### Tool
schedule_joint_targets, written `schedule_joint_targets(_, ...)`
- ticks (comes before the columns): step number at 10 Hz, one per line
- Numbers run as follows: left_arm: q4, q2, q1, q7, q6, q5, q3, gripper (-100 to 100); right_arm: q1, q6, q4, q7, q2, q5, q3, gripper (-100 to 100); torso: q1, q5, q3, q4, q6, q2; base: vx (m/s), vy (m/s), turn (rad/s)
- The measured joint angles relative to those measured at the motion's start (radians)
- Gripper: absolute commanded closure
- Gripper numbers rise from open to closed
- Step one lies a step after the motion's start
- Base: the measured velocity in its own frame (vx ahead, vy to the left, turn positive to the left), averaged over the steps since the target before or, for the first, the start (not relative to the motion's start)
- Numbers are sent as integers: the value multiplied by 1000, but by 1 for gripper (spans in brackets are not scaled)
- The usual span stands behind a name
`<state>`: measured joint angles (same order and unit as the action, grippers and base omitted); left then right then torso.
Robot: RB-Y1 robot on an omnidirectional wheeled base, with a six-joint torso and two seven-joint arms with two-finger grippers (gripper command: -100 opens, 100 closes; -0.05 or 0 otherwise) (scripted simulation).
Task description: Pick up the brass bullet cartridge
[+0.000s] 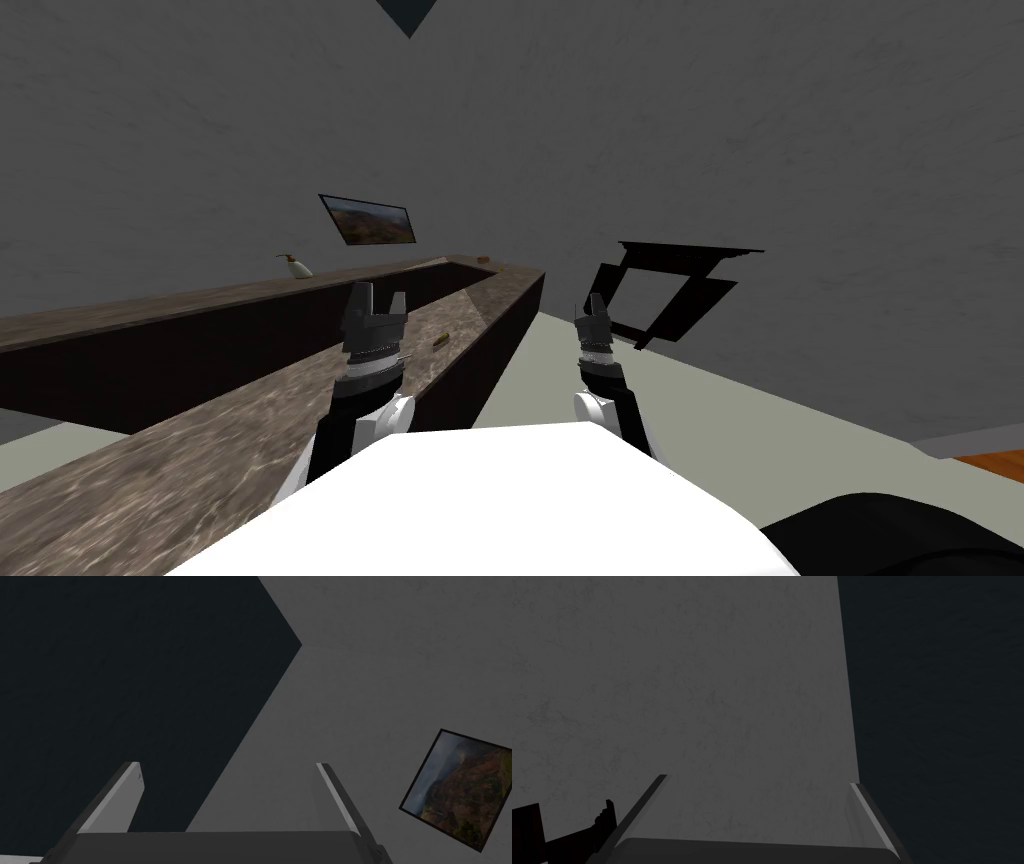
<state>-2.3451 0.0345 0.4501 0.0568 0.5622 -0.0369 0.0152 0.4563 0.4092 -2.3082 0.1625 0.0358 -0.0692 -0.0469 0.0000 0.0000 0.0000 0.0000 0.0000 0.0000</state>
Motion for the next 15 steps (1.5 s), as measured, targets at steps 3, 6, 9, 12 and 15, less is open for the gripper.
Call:
schedule_joint_targets(3, 5, -85, -6, -5, -47, 8, 18, -100, 0, 0, 0, 0, 0, 0, 0, 0, 0, 0, 0, 0, 0, 0, -7, -15, 7)
schedule_joint_targets(6, 22, -149, -9, -11, -114, 19, 40, -100, 0, 0, 0, 0, 0, 0, 0, 0, -1, 0, 0, 0, 0, 1, -11, -15, 8)
schedule_joint_targets(9, 34, -192, -27, -18, -202, 31, 71, -100, 0, 0, 0, 0, 0, 0, 0, 0, -1, 0, 1, 0, 0, 1, -17, -19, 10)
schedule_joint_targets(12, 49, -221, -32, -25, -270, 45, 100, -100, 0, 0, 0, 0, 0, 0, 0, 0, -1, 0, 0, 0, 0, 1, -13, -14, 8)
schedule_joint_targets(15, 58, -238, -40, -30, -348, 55, 124, -100, 0, 0, 0, 0, 0, 0, 0, 0, -1, 0, 1, 0, 0, 1, -17, -16, 12)
